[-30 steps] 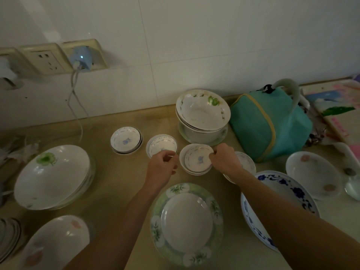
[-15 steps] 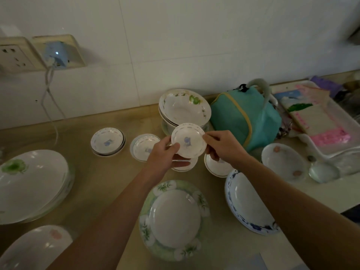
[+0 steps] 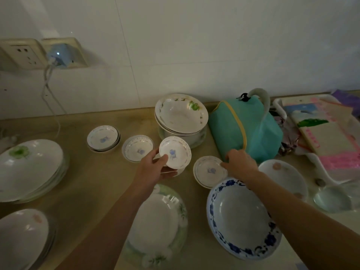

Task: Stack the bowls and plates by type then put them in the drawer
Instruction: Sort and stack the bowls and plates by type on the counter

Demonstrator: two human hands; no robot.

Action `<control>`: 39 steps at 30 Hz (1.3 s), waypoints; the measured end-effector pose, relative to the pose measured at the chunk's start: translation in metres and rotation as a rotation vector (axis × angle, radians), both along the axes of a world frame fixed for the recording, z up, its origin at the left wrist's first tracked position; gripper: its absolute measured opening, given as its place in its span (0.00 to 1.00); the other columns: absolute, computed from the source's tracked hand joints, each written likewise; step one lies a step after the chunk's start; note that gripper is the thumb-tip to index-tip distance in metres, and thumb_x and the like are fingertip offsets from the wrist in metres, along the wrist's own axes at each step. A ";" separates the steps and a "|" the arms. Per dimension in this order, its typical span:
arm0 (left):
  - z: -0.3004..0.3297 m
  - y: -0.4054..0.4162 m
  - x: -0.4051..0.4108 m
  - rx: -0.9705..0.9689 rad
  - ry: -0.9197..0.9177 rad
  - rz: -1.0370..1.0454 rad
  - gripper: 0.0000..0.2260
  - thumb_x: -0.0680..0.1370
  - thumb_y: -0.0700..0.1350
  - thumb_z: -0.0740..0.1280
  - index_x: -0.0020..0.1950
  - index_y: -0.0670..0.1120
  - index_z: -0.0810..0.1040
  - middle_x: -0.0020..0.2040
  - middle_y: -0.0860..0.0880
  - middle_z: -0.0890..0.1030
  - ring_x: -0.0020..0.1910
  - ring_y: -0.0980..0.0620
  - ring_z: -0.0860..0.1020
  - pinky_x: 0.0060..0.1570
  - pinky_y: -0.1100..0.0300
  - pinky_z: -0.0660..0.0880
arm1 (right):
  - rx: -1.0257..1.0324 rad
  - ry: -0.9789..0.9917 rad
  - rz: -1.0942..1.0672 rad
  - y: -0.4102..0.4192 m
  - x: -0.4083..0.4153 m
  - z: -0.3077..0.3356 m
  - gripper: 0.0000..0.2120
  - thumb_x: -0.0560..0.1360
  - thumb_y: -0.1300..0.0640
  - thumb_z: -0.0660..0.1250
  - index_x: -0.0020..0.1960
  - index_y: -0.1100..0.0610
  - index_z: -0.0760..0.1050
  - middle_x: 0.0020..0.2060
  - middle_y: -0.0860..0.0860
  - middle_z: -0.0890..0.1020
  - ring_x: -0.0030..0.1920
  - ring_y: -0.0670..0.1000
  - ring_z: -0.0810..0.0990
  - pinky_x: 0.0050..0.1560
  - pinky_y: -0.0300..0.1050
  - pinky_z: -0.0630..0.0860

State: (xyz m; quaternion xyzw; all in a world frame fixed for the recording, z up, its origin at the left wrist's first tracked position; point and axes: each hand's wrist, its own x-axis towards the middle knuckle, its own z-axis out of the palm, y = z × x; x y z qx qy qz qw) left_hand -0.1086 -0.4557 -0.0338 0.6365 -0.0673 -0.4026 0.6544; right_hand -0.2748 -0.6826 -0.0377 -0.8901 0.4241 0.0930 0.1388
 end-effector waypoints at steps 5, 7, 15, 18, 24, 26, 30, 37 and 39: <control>-0.002 -0.004 -0.014 -0.027 0.019 0.060 0.13 0.82 0.41 0.66 0.67 0.45 0.76 0.58 0.42 0.83 0.49 0.42 0.86 0.45 0.48 0.84 | -0.022 -0.028 0.118 -0.003 0.005 -0.005 0.09 0.80 0.57 0.63 0.52 0.58 0.80 0.46 0.57 0.81 0.46 0.58 0.81 0.49 0.52 0.80; -0.003 -0.005 -0.017 -0.031 0.018 0.077 0.12 0.82 0.41 0.66 0.66 0.46 0.76 0.58 0.42 0.83 0.50 0.42 0.86 0.44 0.50 0.83 | -0.039 -0.040 0.150 -0.005 0.005 -0.004 0.09 0.80 0.58 0.61 0.50 0.58 0.80 0.45 0.56 0.80 0.45 0.57 0.80 0.46 0.51 0.78; -0.006 -0.008 -0.022 -0.023 0.020 0.113 0.13 0.82 0.40 0.66 0.67 0.47 0.76 0.61 0.42 0.82 0.51 0.42 0.86 0.46 0.48 0.83 | 0.001 -0.045 0.214 -0.010 0.004 0.003 0.08 0.80 0.61 0.60 0.43 0.59 0.74 0.41 0.56 0.78 0.43 0.57 0.79 0.44 0.52 0.78; -0.007 -0.008 -0.024 -0.028 0.021 0.106 0.15 0.82 0.40 0.65 0.69 0.46 0.75 0.62 0.41 0.81 0.52 0.40 0.85 0.48 0.46 0.83 | 0.037 -0.055 0.199 -0.010 0.002 0.001 0.10 0.80 0.59 0.60 0.41 0.57 0.71 0.40 0.56 0.78 0.42 0.57 0.78 0.43 0.51 0.77; -0.009 -0.009 -0.030 -0.039 0.030 0.119 0.16 0.83 0.40 0.64 0.71 0.45 0.74 0.61 0.39 0.82 0.51 0.39 0.85 0.46 0.50 0.84 | 0.119 -0.109 0.136 -0.016 -0.001 -0.005 0.15 0.78 0.61 0.62 0.33 0.55 0.65 0.31 0.52 0.72 0.31 0.49 0.69 0.29 0.40 0.61; -0.011 -0.010 -0.032 -0.029 0.031 0.130 0.16 0.83 0.40 0.65 0.71 0.45 0.74 0.61 0.39 0.81 0.52 0.39 0.85 0.46 0.50 0.84 | 0.121 -0.108 0.151 -0.016 0.000 -0.006 0.16 0.79 0.62 0.62 0.32 0.56 0.66 0.31 0.51 0.72 0.30 0.48 0.68 0.27 0.38 0.59; -0.015 -0.012 -0.035 -0.028 0.049 0.145 0.16 0.83 0.40 0.65 0.71 0.46 0.73 0.61 0.39 0.82 0.51 0.41 0.85 0.43 0.53 0.83 | 0.157 -0.122 0.127 -0.015 -0.001 -0.007 0.14 0.78 0.63 0.62 0.34 0.58 0.68 0.30 0.52 0.73 0.29 0.48 0.70 0.27 0.39 0.62; -0.018 -0.015 -0.038 0.045 -0.062 0.138 0.16 0.81 0.43 0.68 0.69 0.51 0.75 0.56 0.44 0.84 0.48 0.46 0.86 0.47 0.50 0.84 | 0.199 -0.197 0.098 -0.019 -0.001 0.003 0.21 0.78 0.66 0.61 0.28 0.57 0.64 0.25 0.52 0.71 0.28 0.50 0.70 0.28 0.42 0.65; -0.016 -0.017 -0.038 0.060 -0.098 0.128 0.17 0.81 0.45 0.68 0.69 0.52 0.75 0.57 0.44 0.84 0.49 0.47 0.86 0.49 0.48 0.84 | 0.258 -0.241 0.066 -0.021 -0.002 0.005 0.20 0.77 0.67 0.62 0.27 0.58 0.66 0.25 0.55 0.74 0.30 0.52 0.74 0.32 0.43 0.69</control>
